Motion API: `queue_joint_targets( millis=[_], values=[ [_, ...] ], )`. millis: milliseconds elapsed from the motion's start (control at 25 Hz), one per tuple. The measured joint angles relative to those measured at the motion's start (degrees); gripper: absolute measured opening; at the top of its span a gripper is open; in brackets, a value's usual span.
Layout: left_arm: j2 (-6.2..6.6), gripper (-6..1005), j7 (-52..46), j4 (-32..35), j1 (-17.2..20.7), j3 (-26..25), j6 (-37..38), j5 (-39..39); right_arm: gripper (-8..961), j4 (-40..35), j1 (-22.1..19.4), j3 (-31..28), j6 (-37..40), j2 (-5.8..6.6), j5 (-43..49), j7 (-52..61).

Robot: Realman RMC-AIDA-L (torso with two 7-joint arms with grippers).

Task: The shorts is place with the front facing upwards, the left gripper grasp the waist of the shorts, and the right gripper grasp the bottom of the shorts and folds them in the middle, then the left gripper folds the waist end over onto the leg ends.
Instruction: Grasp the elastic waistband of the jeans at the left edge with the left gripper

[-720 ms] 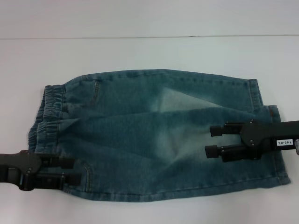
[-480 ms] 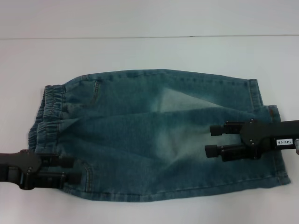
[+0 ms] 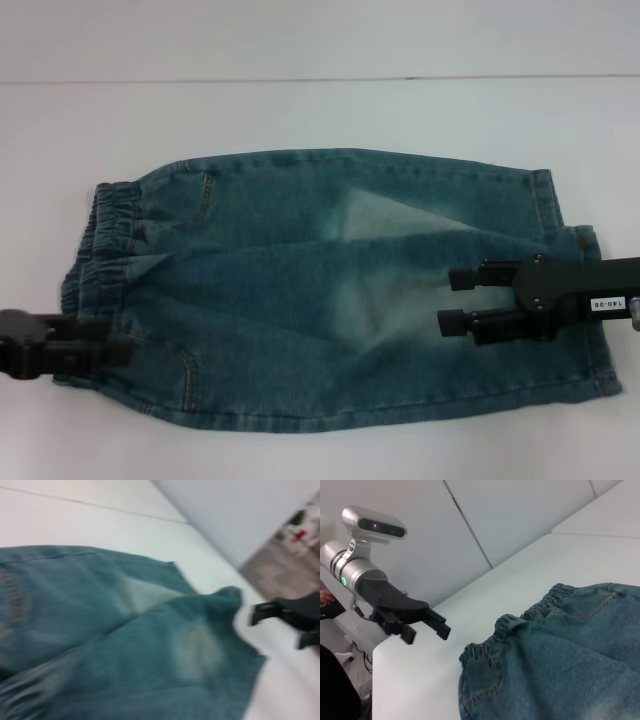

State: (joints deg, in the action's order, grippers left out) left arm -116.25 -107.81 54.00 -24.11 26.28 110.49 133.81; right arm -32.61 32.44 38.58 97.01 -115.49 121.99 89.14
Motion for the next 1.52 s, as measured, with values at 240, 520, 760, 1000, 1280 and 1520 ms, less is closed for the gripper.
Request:
queue_joint_targets(
  millis=[240,520,760,1000,1280,1520],
  values=[
    [0.73,722,-1.0,0.3,-0.1,-3.3,-7.7,9.2,896,0.0,0.0,0.5,-0.6,-0.16,0.0,-0.1],
    [0.41,709,-1.3,-0.3,-0.1,-2.8,-10.9,12.2,896,0.0,0.5,0.5,-0.6,-0.31,0.0,-0.5],
    [0.03,699,-1.2,-1.9,-0.5,-1.8,-13.2,12.7,895,0.0,0.8,0.5,-0.3,-0.35,-0.1,-0.6],
    [-0.21,689,-1.3,-2.2,-0.5,-0.9,-14.4,13.0,896,0.0,1.0,0.5,-0.2,-0.35,-0.1,-0.6],
    [-0.45,677,-1.6,-2.9,-0.6,0.3,-15.5,13.1,895,0.1,1.2,0.5,-0.5,-0.35,-0.2,-0.7],
    [-0.54,648,-1.6,-2.9,-0.8,0.3,-15.6,12.9,895,0.1,1.4,0.5,-0.6,-0.35,-0.2,-0.7]
  ],
)
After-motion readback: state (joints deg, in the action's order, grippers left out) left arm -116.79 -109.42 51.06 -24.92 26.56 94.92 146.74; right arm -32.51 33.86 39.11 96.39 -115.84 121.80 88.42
